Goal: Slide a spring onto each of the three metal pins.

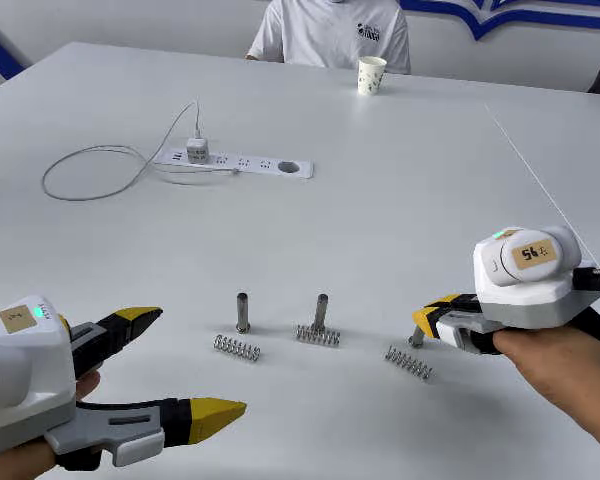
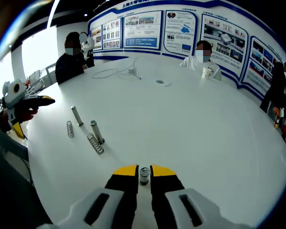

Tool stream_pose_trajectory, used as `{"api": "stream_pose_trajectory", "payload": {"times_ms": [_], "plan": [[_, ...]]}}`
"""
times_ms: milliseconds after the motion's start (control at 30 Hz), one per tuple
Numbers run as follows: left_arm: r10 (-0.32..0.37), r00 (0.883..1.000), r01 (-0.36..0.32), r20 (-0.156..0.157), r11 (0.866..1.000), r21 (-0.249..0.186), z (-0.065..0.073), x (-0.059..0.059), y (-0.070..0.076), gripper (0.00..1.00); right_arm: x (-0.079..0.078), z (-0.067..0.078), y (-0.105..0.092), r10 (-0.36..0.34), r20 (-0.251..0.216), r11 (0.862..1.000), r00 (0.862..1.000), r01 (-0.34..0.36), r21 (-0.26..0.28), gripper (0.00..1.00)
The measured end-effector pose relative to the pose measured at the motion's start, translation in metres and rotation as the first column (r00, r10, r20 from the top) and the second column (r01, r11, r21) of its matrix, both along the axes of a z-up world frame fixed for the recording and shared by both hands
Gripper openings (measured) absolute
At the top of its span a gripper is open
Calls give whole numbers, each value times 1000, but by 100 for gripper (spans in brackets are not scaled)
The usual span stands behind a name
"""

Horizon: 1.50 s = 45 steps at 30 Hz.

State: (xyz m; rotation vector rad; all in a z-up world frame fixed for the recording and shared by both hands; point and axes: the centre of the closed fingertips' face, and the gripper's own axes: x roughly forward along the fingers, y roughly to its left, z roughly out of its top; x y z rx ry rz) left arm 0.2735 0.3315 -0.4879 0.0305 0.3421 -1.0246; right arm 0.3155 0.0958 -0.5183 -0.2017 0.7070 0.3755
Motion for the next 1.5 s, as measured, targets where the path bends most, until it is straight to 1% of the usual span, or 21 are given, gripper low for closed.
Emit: {"api": "stream_pose_trajectory", "payload": {"times_ms": [533,733,1200,1267,1500], "plan": [[-8,1000,8,2,1000,3,1,0,-2,95,-2,3,-1,18,25,1000,1000,-17,-7,19],[-11,1000,11,5,1000,5,2,0,-2,95,-4,7,-5,24,39,1000,999,-23,-11,22],[-11,1000,11,6,1000,9,2,-2,-2,94,-21,4,-10,63,19,998,998,-62,-31,23],[-12,1000,12,7,1000,8,2,-2,-2,94,-24,3,-10,72,12,997,997,-71,-29,23],[-15,1000,15,7,1000,8,2,-2,-4,94,-32,-4,-7,107,-16,993,994,-108,-52,23]]}}
